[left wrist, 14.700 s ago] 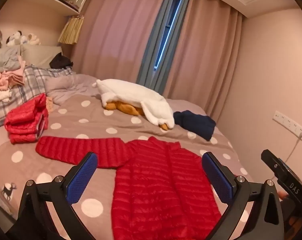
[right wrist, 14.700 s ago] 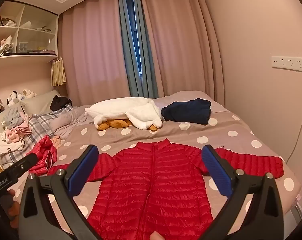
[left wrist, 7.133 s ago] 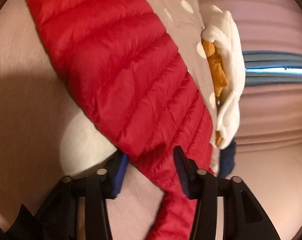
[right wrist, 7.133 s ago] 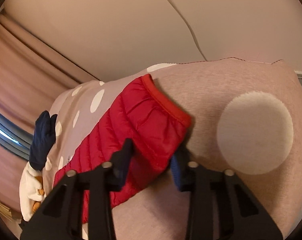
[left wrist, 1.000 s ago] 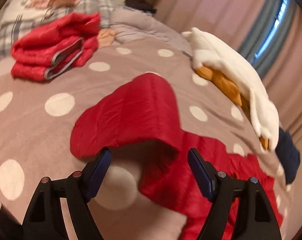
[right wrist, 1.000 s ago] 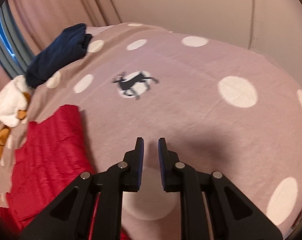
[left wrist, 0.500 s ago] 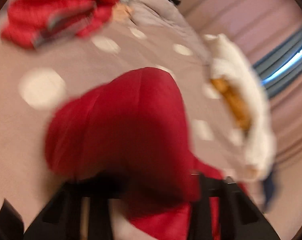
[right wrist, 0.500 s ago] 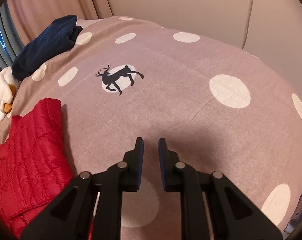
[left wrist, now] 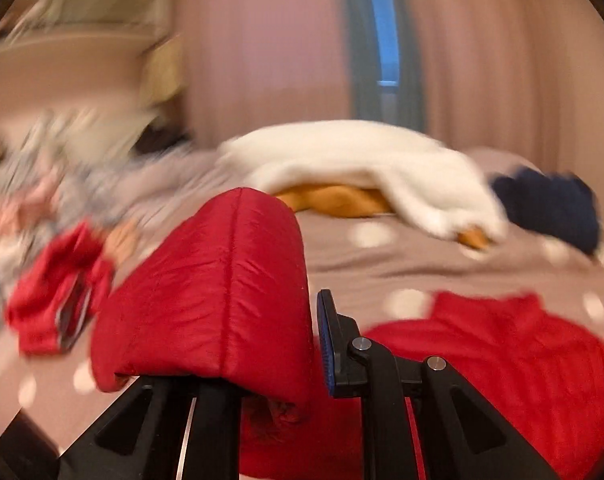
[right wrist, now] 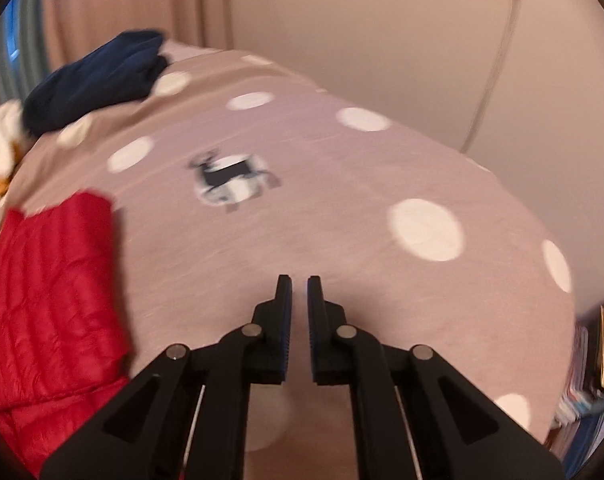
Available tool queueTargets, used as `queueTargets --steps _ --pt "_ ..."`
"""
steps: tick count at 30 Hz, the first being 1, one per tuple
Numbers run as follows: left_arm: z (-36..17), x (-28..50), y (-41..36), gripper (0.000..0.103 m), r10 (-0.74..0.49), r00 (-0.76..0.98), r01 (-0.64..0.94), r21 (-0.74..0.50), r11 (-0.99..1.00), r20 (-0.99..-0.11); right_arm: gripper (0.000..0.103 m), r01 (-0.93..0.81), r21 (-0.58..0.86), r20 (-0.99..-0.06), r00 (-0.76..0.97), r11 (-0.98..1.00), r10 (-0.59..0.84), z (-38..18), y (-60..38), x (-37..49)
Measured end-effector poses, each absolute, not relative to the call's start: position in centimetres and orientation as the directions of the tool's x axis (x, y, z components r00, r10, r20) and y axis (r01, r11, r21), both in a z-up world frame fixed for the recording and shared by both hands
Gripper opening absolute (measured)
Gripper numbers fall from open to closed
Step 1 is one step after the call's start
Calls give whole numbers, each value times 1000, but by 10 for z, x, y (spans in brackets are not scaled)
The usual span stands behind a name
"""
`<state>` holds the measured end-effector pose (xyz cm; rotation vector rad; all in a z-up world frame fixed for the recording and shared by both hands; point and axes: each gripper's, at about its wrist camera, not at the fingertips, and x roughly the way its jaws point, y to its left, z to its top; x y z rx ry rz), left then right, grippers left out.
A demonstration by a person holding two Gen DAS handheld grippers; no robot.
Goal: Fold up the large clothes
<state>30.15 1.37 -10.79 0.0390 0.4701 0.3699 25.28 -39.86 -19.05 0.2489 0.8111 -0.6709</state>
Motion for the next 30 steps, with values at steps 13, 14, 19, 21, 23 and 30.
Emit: queueTargets --steps 13,14,19,21,23,30 --pt "-163 305 -159 17 55 756 6 90 996 -653 9 519 44 -645 667 854 -372 -99 -400 185" --pt "-167 303 -163 17 51 747 8 87 996 -663 10 519 31 -635 670 854 -384 -92 -399 180" --pt "-180 288 -196 17 85 737 63 193 979 -670 11 489 49 -568 731 871 -378 -63 -392 152" --pt "-183 282 -206 26 82 728 102 226 969 -681 11 454 83 -548 764 887 -340 -56 -389 146" --pt "-180 276 -209 42 46 710 128 192 973 -703 11 436 72 -540 773 897 -333 -55 -383 146" --pt "-152 240 -196 44 -55 730 189 124 974 -681 11 405 94 -565 773 909 -286 -66 -378 157"
